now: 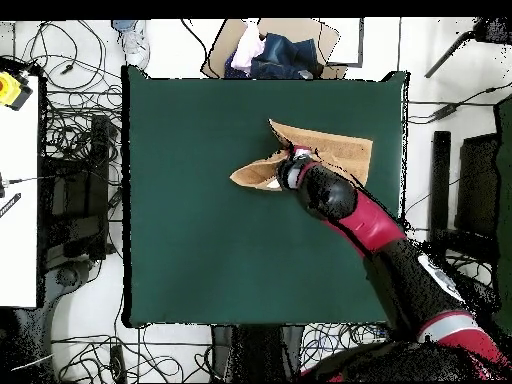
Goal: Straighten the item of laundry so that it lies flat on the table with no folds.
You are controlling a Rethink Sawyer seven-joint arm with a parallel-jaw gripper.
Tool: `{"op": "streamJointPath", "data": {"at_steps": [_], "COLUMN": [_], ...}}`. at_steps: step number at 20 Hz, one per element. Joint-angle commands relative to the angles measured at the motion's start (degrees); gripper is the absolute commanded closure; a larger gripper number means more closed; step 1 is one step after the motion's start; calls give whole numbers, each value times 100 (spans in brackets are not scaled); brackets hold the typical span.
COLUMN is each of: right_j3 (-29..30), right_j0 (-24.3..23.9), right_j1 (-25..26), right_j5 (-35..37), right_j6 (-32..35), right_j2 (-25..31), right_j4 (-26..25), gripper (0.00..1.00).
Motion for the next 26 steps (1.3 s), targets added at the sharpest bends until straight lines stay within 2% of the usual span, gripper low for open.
{"op": "streamJointPath", "data": {"at_steps": [1,8,16,17,20,22,26], "right_j3": [-201,-263,-360,-341,-667,-743,-729], "right_j0": [182,116,109,283,1762,2069,2205], "right_j1": [177,283,595,486,-102,-284,-447], "right_j5": [-77,-158,-640,-638,76,547,916], "right_j6": [-99,-141,-120,-29,294,321,397], "right_j2": [-172,-128,-72,-303,-2460,-2975,-3245], "right_j4": [-319,-516,-897,-902,-933,-949,-741], "gripper": [0,0,0,0,0,0,0]}}
